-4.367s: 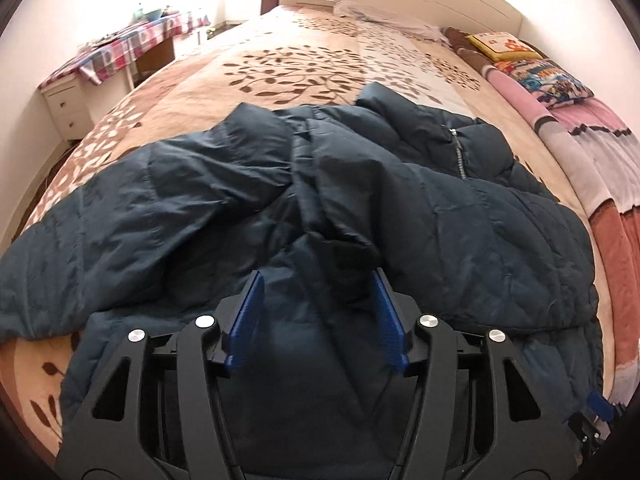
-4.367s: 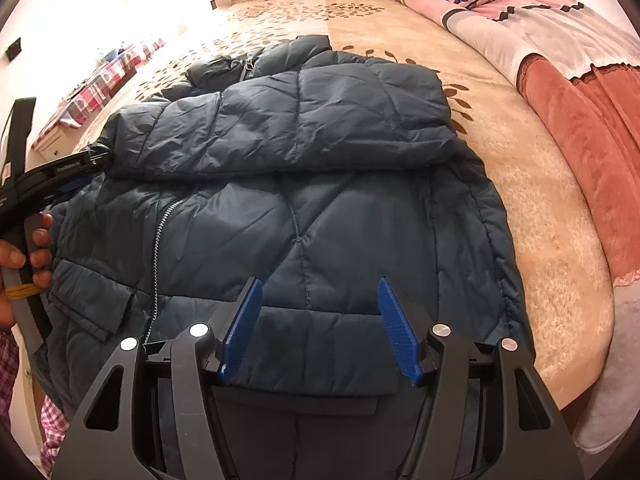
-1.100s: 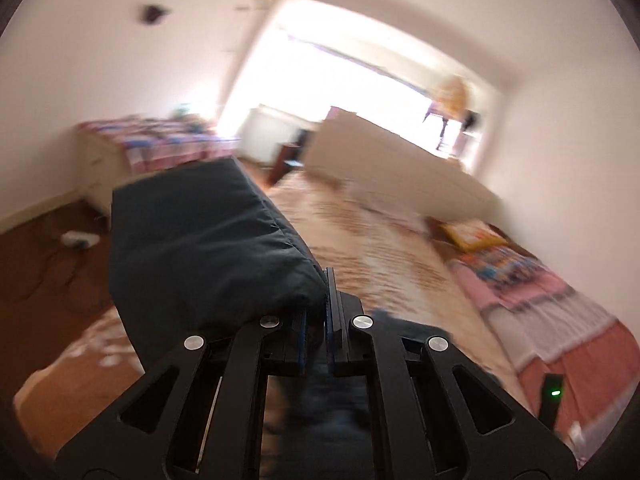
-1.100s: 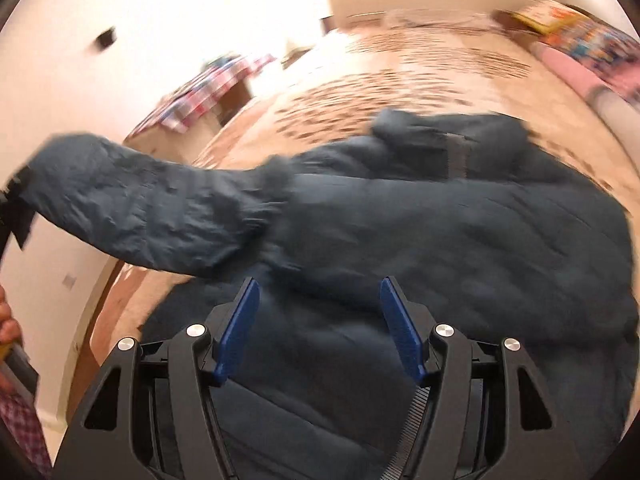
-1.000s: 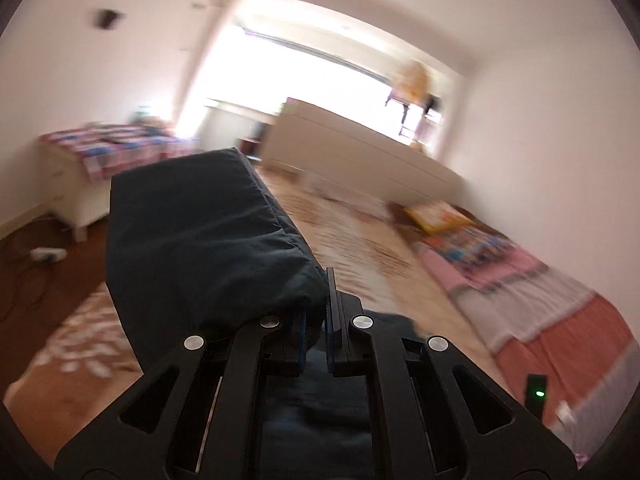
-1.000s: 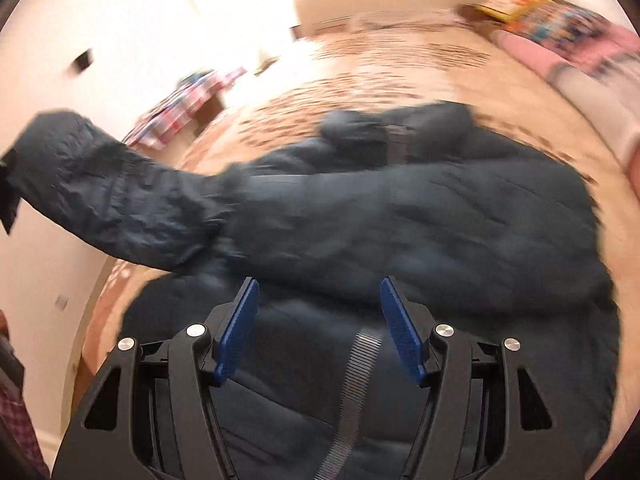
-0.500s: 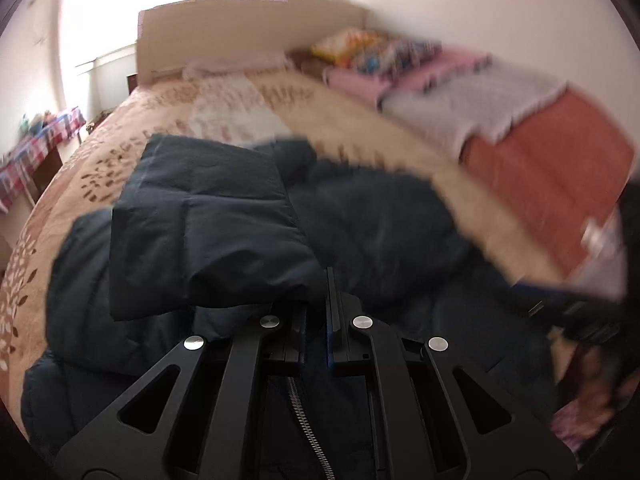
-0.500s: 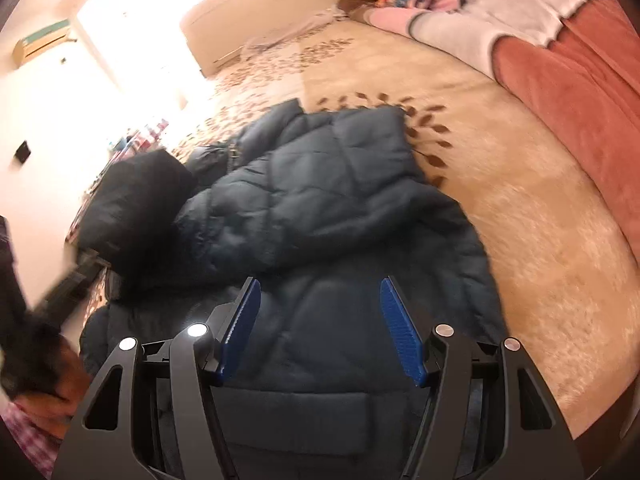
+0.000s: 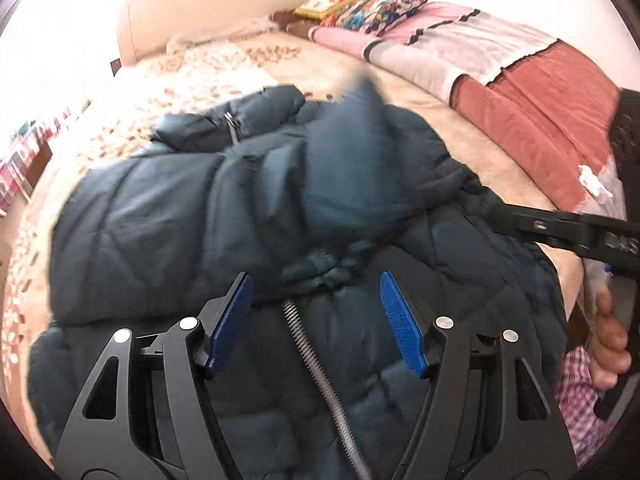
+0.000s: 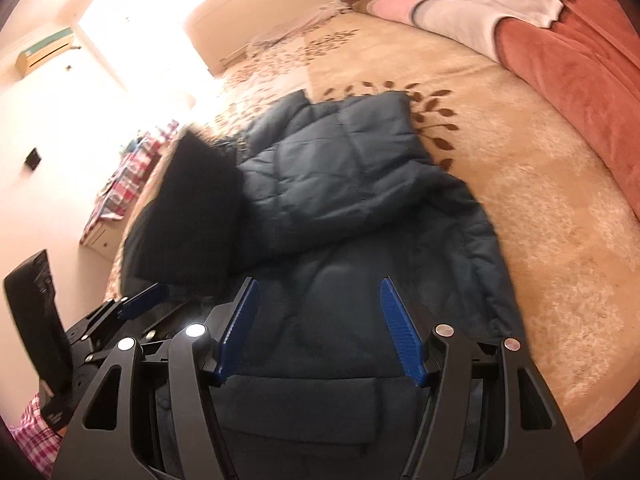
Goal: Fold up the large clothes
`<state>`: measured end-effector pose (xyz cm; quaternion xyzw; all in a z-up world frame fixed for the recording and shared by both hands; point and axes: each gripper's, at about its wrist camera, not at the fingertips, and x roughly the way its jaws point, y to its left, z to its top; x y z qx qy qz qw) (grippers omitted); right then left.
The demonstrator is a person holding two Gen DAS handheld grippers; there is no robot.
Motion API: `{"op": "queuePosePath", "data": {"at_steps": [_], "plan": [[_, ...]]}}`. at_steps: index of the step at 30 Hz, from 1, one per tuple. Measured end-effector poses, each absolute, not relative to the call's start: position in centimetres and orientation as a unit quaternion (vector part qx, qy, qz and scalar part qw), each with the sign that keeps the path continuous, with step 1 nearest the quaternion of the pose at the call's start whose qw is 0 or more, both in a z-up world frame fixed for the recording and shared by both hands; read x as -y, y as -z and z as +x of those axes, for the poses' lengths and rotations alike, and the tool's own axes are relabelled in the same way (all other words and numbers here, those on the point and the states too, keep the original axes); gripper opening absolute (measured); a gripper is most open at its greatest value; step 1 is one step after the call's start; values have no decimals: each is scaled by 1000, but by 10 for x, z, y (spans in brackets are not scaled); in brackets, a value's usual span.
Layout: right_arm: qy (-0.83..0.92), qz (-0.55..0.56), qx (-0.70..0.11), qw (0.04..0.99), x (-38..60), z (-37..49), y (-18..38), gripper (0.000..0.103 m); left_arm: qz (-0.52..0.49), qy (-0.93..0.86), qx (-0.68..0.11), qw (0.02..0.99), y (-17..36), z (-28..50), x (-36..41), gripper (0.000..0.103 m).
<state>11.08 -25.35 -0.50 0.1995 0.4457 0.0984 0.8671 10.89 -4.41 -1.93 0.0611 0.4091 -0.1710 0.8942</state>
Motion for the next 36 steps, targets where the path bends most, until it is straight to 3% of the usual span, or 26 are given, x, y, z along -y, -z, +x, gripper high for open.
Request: {"op": "queuePosePath", "data": {"at_steps": [8, 13, 15, 17, 19, 21, 24, 27, 36], "plan": [[-114, 123, -462, 871, 197, 119, 8, 68, -25, 97, -395, 913, 5, 83, -14, 66], [-70, 194, -493, 845, 218, 132, 32, 68, -39, 35, -388, 920, 7, 96, -51, 66], [-64, 221, -502, 833, 225, 135, 39, 53, -41, 12, -390, 920, 11, 112, -62, 66], [-55, 243, -511, 823, 231, 141, 47, 47, -46, -8, -395, 918, 14, 128, -75, 64], [-57, 258, -513, 816, 231, 146, 50, 38, -51, -35, -408, 911, 20, 149, -88, 48], [-71, 265, -519, 809, 228, 152, 50, 11, -65, -54, -424, 902, 29, 163, -97, 37], [-75, 252, -513, 817, 225, 152, 41, 5, -97, -69, -462, 879, 49, 179, -110, 30], [-76, 252, -488, 832, 232, 143, 30, 5, -95, -70, -474, 872, 61, 181, -110, 30], [-46, 205, -531, 821, 222, 148, 53, 6, -68, -82, -468, 877, 54, 171, -93, 30]]}}
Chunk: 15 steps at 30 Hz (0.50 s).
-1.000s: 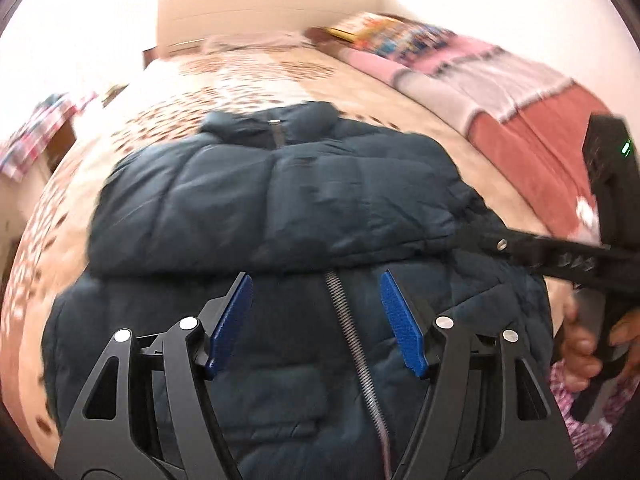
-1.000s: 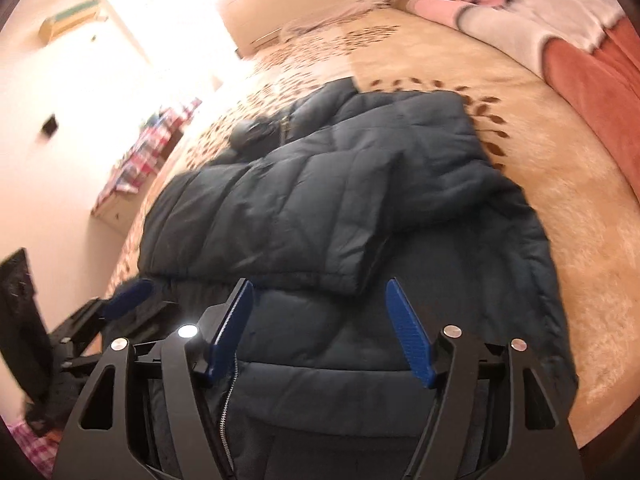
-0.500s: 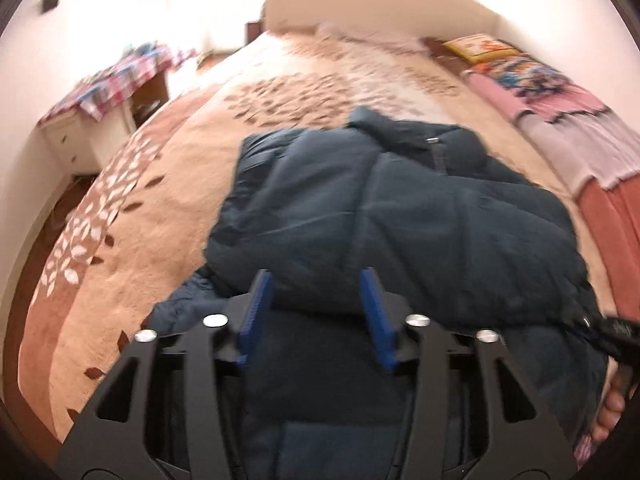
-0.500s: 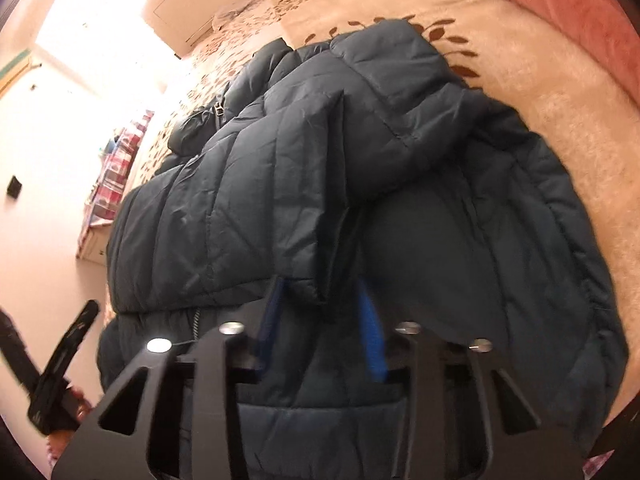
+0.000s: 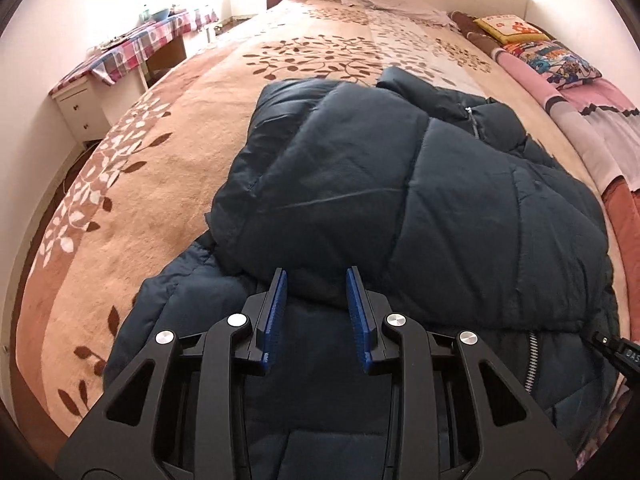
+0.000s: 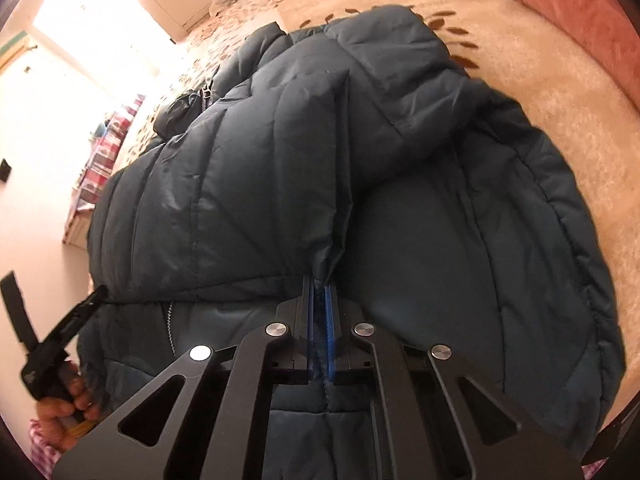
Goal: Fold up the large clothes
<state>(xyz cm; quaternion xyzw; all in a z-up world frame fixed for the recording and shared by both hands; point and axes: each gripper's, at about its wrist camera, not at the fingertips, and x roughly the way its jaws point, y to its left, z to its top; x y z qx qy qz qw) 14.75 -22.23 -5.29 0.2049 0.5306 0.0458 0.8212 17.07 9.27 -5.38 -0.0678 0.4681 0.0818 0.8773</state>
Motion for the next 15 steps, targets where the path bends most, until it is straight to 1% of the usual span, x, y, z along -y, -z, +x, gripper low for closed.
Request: {"op": "queuePosePath", "data": {"at_steps": [1, 2, 3, 5, 10, 13, 15], "plan": [[-45, 196, -530, 824, 222, 146, 49, 8, -67, -81, -465, 879, 49, 166, -91, 30], [-42, 190, -527, 827, 221, 144, 45, 14, -67, -80, -463, 880, 46, 162, -90, 31], [-39, 185, -523, 831, 221, 140, 41, 25, -67, -78, -460, 882, 42, 157, -88, 32], [-31, 166, -499, 850, 221, 127, 26, 38, -63, -74, -454, 886, 35, 144, -82, 34], [-40, 102, -461, 881, 211, 94, -2, 38, -53, -59, -448, 890, 22, 111, -64, 38], [-50, 86, -454, 885, 204, 73, -7, 45, -54, -56, -448, 891, 19, 88, -54, 42], [-66, 78, -459, 883, 194, 55, -6, 46, -59, -52, -453, 888, 21, 69, -46, 44]]}}
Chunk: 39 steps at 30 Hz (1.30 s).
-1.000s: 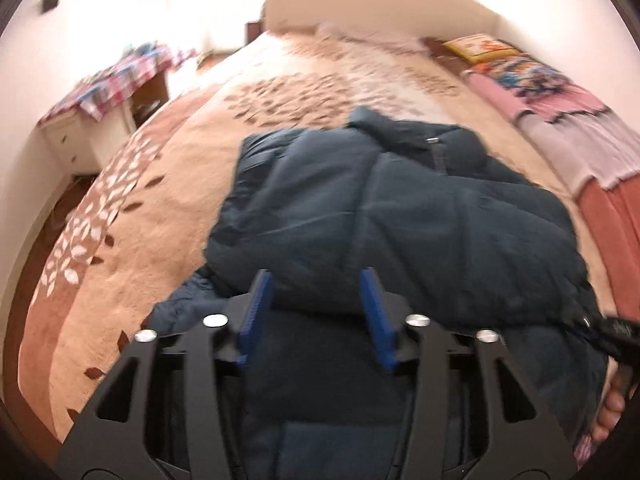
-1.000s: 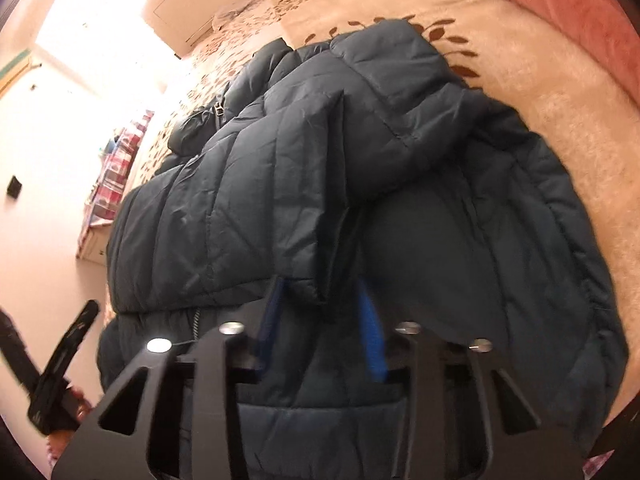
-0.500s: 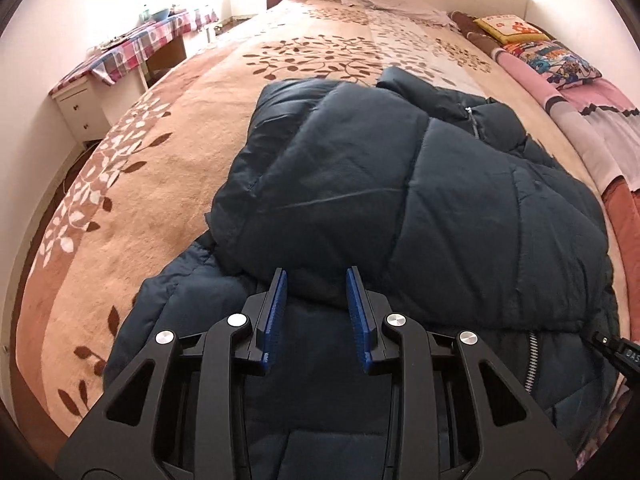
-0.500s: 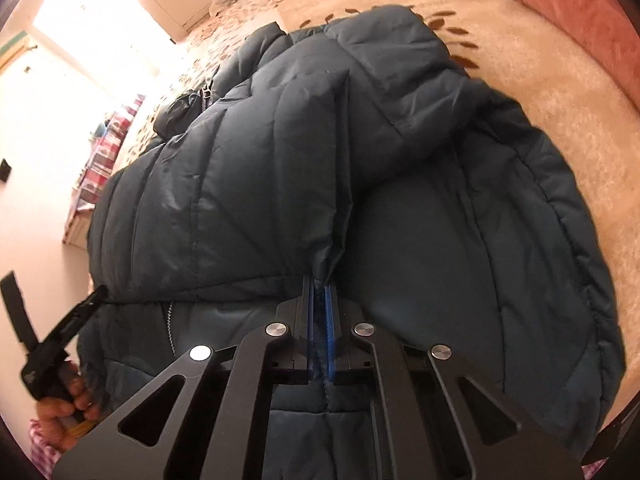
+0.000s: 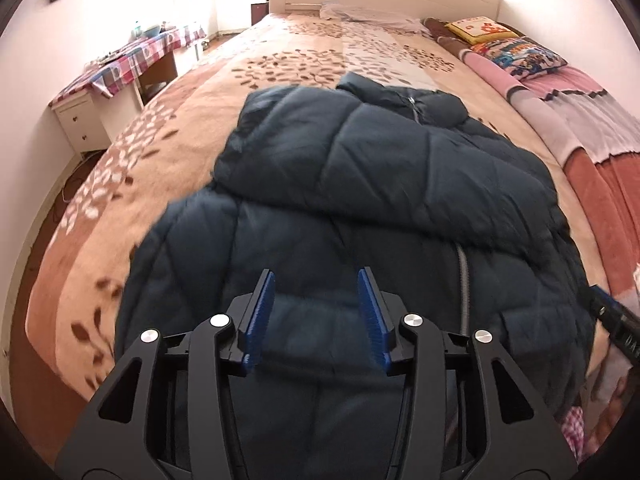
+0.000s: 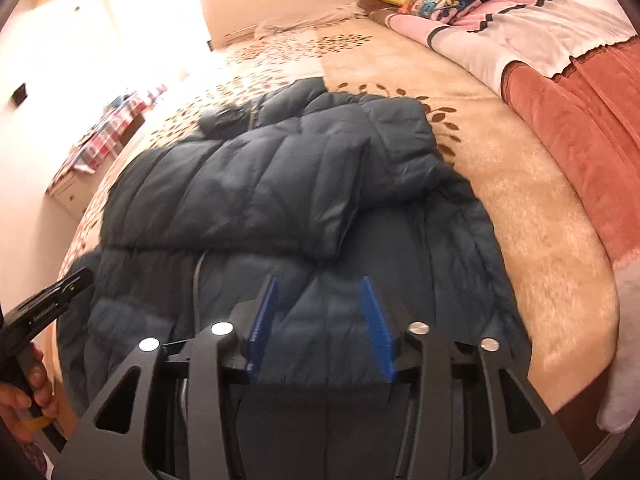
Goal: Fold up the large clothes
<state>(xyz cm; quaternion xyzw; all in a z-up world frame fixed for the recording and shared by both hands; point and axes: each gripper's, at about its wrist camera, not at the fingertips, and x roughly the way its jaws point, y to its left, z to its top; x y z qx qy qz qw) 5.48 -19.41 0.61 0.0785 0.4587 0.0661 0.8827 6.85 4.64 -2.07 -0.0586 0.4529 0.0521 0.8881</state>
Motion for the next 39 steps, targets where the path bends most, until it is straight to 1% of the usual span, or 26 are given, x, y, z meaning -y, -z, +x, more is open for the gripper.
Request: {"op": "queuePosePath", "data": {"at_steps": [7, 10, 14, 15, 17, 21, 24, 27, 28, 29, 30, 33, 36, 39], "plan": [[-103, 39, -501, 859, 162, 10, 18, 46, -70, -42, -484, 871, 41, 21, -38, 44], [-108, 23, -521, 847, 153, 2, 28, 46, -70, -41, -495, 865, 51, 8, -36, 44], [-109, 16, -528, 842, 147, -5, 30, 47, -88, -33, -516, 852, 64, -4, -35, 44], [-107, 14, -527, 843, 146, -8, 29, 52, -92, -33, -518, 850, 66, -6, -36, 44], [-104, 11, -524, 845, 145, -12, 27, 60, -102, -34, -515, 850, 65, -10, -40, 44], [-96, 7, -521, 848, 143, -19, 21, 61, -109, -34, -509, 853, 64, -18, -44, 53], [-94, 2, -519, 849, 140, -25, 16, 64, -111, -25, -508, 854, 62, -22, -44, 56], [-100, -6, -518, 849, 131, -34, 11, 64, -114, -18, -504, 856, 59, -28, -48, 58], [-102, -9, -519, 849, 128, -36, 10, 65, -116, -16, -502, 857, 58, -31, -51, 60], [-105, -12, -519, 848, 124, -39, 9, 70, -117, -15, -500, 858, 58, -32, -53, 62], [-109, -13, -518, 848, 121, -42, 7, 72, -120, -15, -499, 858, 57, -34, -56, 63], [-122, -17, -517, 847, 109, -50, 2, 73, -129, -18, -499, 857, 56, -41, -65, 65], [-140, -19, -522, 841, 98, -55, 0, 76, -146, -22, -499, 854, 57, -47, -78, 65], [-163, -27, -529, 832, 87, -58, 1, 77, -156, -21, -491, 857, 54, -50, -91, 65]]}}
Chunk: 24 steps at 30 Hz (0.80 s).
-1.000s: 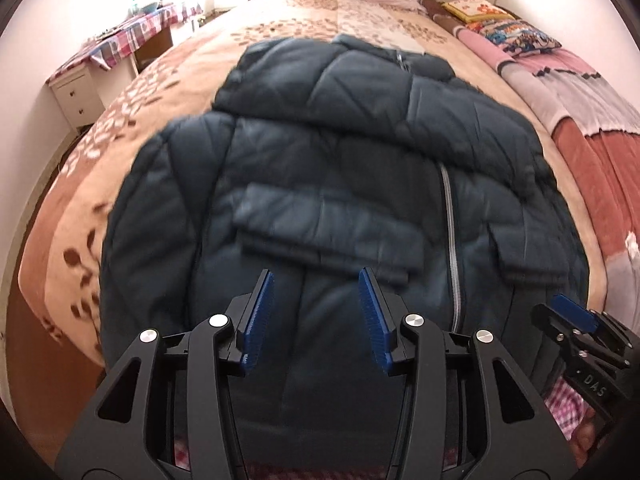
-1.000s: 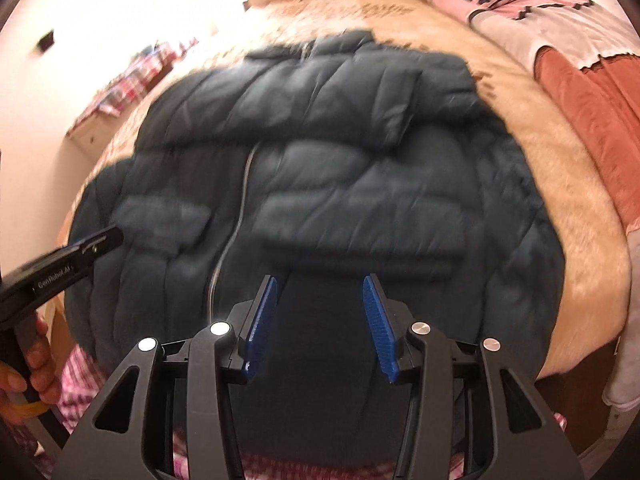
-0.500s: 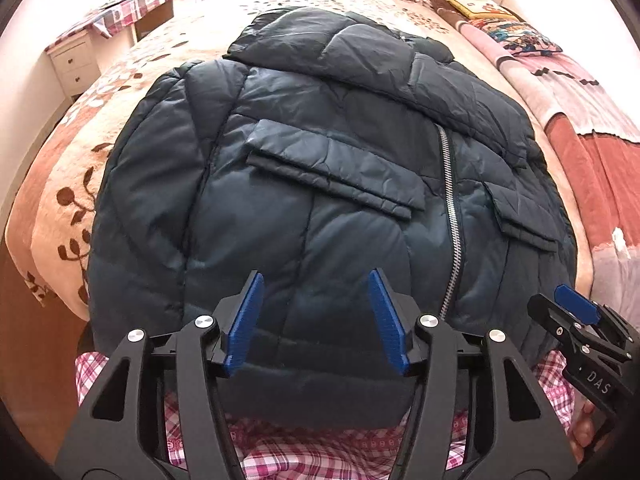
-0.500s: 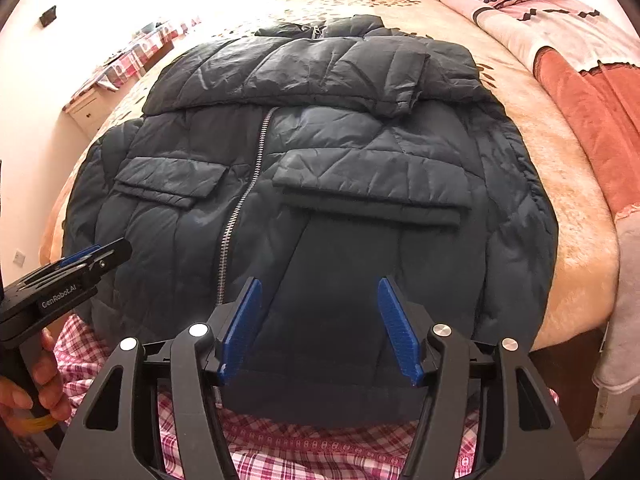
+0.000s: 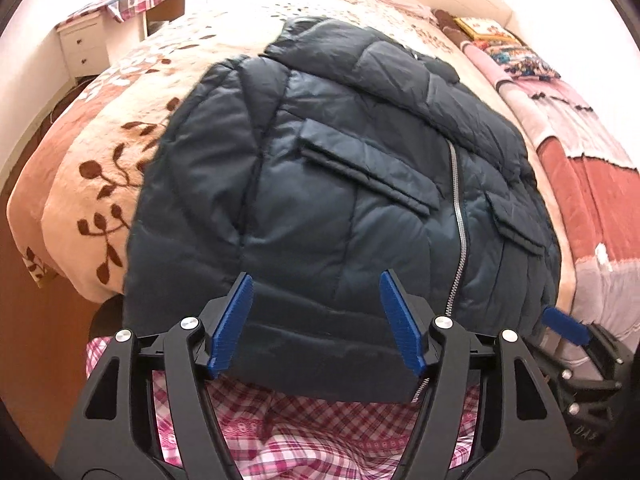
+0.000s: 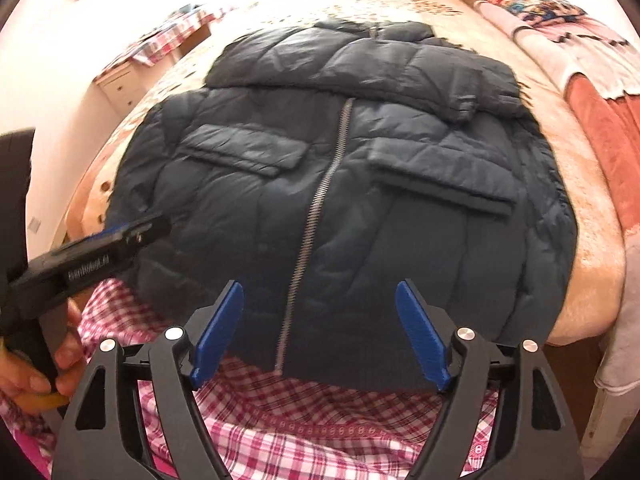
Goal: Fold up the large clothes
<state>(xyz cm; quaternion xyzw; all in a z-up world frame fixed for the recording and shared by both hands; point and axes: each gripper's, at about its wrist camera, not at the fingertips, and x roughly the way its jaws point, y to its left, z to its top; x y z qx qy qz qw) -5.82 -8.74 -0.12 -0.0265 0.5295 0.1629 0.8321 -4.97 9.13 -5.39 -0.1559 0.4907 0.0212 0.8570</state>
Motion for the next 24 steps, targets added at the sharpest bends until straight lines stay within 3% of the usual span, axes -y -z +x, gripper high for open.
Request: {"op": "queuePosePath", "data": {"at_steps": [14, 24], "plan": [[-187, 8, -538, 822, 100, -56, 9, 77, -143, -54, -480, 864, 57, -78, -157, 65], [-69, -2, -525, 848, 214, -52, 13, 77, -60, -39, -521, 851, 90, -72, -180, 67]]}}
